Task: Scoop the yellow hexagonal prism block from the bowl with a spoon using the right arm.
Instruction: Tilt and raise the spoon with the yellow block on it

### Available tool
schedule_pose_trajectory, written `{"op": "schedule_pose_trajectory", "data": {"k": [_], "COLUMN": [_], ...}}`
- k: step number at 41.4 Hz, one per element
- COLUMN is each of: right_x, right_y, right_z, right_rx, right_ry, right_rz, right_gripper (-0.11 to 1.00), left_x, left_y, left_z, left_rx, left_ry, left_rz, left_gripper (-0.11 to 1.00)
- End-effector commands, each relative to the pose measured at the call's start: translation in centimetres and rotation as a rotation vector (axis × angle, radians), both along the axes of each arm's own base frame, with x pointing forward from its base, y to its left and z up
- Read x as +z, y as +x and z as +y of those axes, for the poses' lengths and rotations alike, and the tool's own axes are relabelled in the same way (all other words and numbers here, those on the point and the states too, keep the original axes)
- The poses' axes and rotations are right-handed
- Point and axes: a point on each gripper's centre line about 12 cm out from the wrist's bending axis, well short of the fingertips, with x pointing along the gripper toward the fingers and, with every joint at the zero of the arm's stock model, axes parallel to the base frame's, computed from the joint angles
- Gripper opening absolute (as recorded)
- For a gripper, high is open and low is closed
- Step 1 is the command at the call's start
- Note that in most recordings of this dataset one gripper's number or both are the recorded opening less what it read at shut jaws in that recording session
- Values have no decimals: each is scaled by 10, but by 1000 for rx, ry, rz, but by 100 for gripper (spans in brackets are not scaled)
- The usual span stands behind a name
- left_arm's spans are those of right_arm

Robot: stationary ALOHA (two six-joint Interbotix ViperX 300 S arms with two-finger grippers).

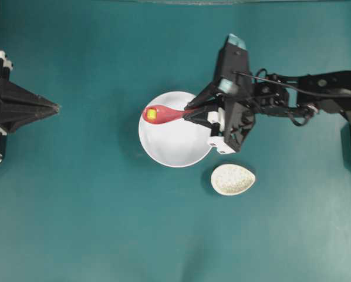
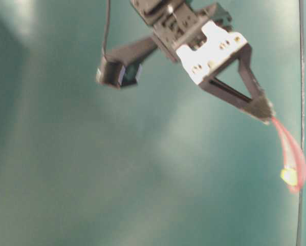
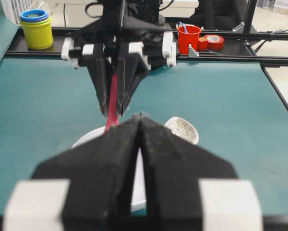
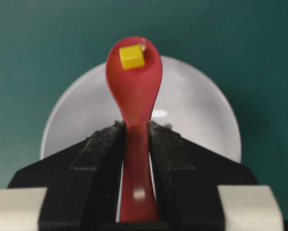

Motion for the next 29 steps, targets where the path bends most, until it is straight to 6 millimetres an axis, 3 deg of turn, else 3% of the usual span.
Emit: {"op": "schedule_pose_trajectory", "data": {"k": [1,12,29], "right_x": [26,56,71], "right_y": [-5,-26,-41], "right_z": [1,3,5], "right_rx": [-6,-4,0], "right_ry": [-10,-24,-25], "right_rz": [-94,-184,-223], "right_gripper": [22,22,22], "left_x": [10,10,10], "left_y": [2,2,2], "left_z": [0,0,0], "left_rx": [-1,-1,-1], "left_ry": [2,2,2], "left_rz": [-25,-21,-21], "left_gripper": [0,0,0]}}
